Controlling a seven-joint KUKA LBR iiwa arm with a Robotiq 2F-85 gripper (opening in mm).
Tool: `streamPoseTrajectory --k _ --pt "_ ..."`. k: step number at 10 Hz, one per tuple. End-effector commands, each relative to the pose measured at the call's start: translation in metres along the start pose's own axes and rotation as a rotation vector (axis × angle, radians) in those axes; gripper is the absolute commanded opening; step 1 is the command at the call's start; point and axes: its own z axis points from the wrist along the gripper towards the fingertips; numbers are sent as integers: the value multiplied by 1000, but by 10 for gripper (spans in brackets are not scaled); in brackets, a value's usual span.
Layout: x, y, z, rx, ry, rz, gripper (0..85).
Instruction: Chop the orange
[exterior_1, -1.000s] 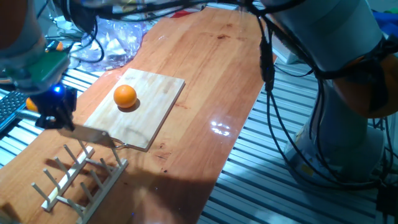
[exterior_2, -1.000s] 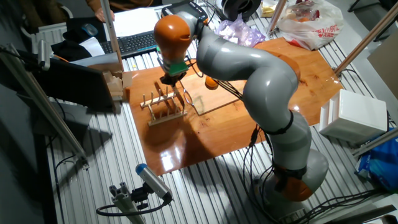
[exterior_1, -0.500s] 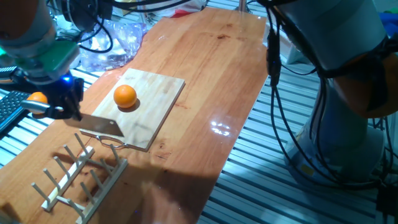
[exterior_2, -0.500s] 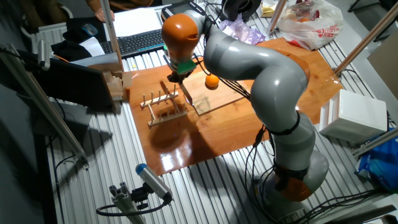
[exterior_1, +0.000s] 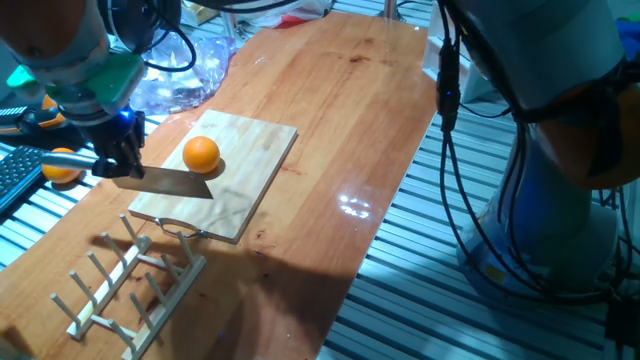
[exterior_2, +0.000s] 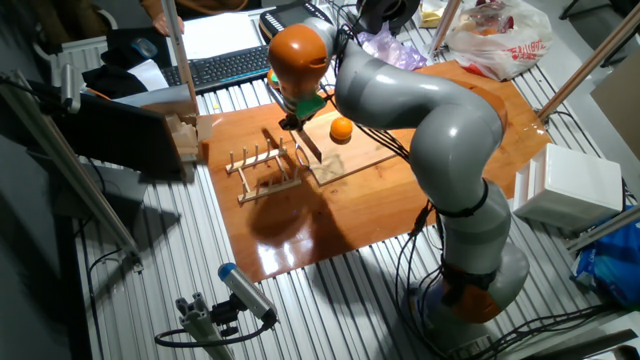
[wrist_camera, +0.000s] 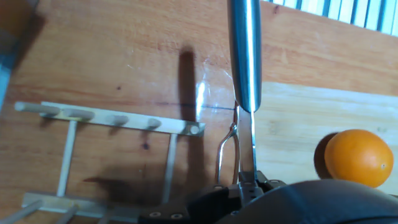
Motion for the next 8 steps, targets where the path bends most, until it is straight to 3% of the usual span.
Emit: streamPoseTrajectory --k 1,3,4,5,8 --pt "-1 -4 3 5 -3 -2 0" --pt "-4 -9 9 -4 -4 -24 0" --pt "-5 -10 10 -59 11 4 0" --pt "-5 -10 10 -83 32 22 0" --pt "-5 -10 10 -87 53 -18 0"
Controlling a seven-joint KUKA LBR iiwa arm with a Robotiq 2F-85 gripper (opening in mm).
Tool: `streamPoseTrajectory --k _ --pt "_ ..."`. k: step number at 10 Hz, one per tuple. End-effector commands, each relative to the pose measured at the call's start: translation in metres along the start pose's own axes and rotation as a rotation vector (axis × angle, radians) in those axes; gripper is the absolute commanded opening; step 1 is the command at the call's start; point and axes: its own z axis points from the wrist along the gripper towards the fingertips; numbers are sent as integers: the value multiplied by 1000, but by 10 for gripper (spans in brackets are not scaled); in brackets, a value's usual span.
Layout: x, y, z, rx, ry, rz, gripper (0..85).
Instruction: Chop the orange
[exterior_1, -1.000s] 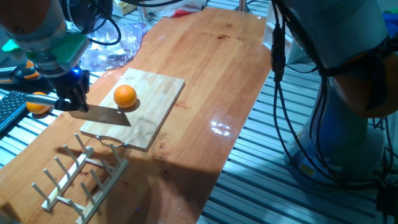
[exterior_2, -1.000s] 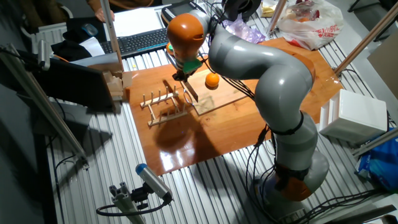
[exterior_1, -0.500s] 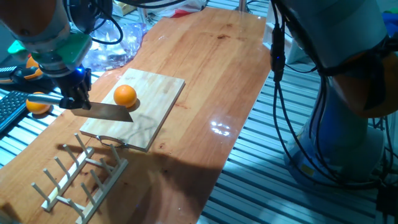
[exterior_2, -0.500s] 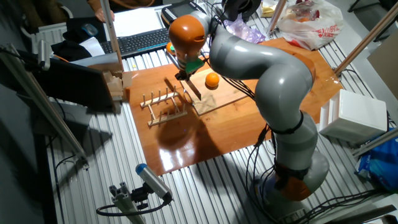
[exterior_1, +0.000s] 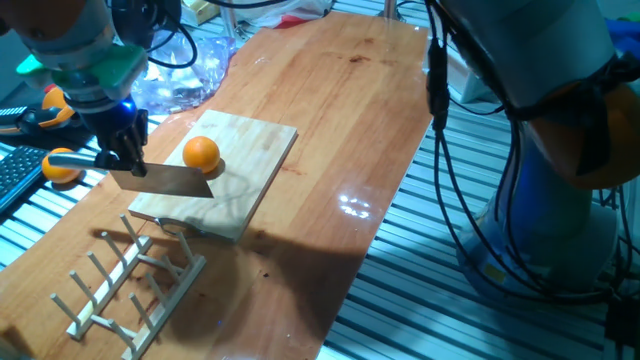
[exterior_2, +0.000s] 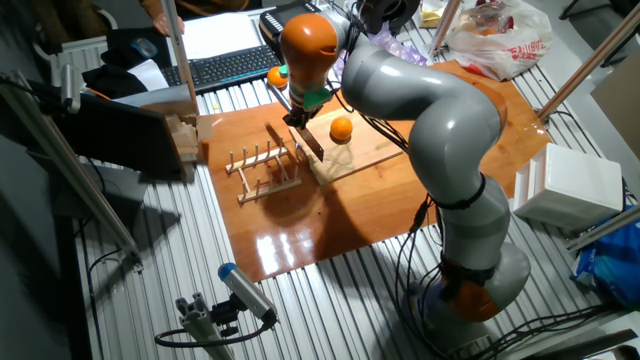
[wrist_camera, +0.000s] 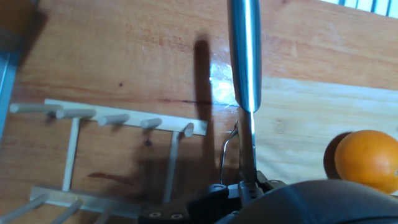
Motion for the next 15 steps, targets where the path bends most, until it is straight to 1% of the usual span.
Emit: streamPoseTrajectory --k 1,4,5,6,7,8,10,12,13,14,15 --pt "0 0 0 -2 0 -5 0" --pt "0 0 0 -21 28 21 0" --pt "0 0 0 -38 49 34 0" --pt "0 0 0 -45 49 58 0" --pt "0 0 0 -41 54 75 0" --pt "0 0 0 -32 50 80 0" --pt "0 0 0 -29 49 78 0" --pt "0 0 0 -16 32 165 0" --pt "0 0 0 -1 36 187 0" --pt "0 -5 -3 8 40 186 0" --pt "2 -21 -9 21 39 186 0"
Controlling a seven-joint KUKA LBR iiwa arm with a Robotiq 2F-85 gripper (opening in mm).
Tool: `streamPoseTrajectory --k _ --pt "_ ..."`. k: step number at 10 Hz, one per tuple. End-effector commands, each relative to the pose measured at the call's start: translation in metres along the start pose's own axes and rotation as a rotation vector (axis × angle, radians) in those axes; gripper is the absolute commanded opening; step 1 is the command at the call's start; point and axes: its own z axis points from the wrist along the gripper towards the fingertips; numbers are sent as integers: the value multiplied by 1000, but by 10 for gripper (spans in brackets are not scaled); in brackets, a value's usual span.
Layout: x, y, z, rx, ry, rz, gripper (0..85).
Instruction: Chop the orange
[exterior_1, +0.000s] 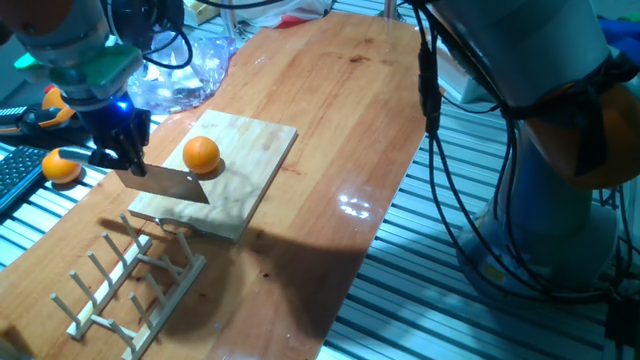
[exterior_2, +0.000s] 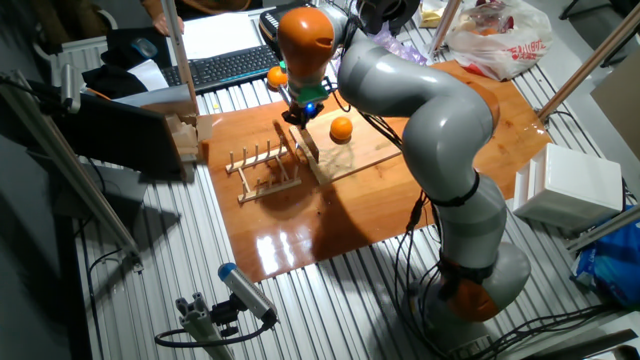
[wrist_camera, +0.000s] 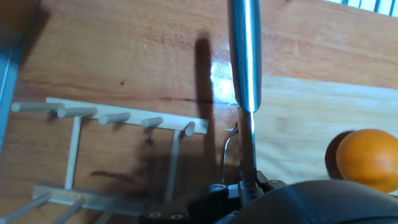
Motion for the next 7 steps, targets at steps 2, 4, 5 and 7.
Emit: streamPoseTrajectory --k 2,4,5,7 --pt "-4 -31 -3 7 8 7 0" --pt "-6 -46 0 -29 11 96 0" --pt "-7 -52 2 -47 12 140 0" --pt "-4 -64 6 -52 7 198 0"
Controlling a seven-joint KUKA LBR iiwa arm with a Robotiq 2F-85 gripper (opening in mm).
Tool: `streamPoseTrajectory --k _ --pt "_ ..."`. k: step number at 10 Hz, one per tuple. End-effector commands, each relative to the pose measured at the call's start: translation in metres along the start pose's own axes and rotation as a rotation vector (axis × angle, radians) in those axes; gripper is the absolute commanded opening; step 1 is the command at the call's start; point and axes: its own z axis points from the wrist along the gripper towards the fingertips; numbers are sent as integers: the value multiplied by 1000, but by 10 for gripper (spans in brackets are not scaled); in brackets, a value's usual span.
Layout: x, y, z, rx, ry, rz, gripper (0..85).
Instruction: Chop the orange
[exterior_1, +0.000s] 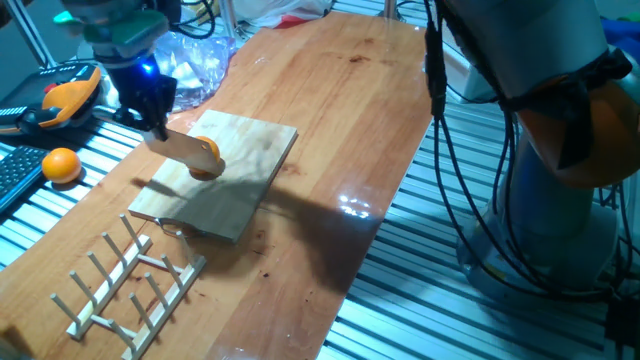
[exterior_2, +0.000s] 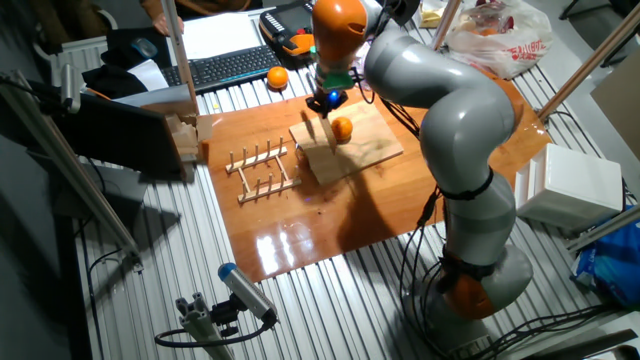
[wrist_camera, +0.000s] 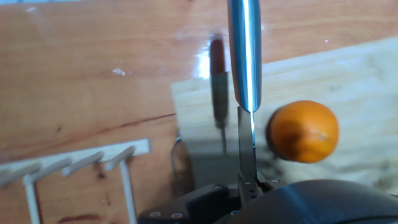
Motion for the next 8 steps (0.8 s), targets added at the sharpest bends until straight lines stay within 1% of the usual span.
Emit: streamPoseTrajectory --k 1,2,3,4,6,8 --pt "1 -6 3 -6 5 62 0" --pt "3 -14 7 -12 6 84 0" --pt "5 -23 11 -11 0 99 0" --pt "7 -28 14 -7 -2 114 0" --pt "8 -25 11 -8 0 159 0" --pt "5 -13 4 -1 5 191 0"
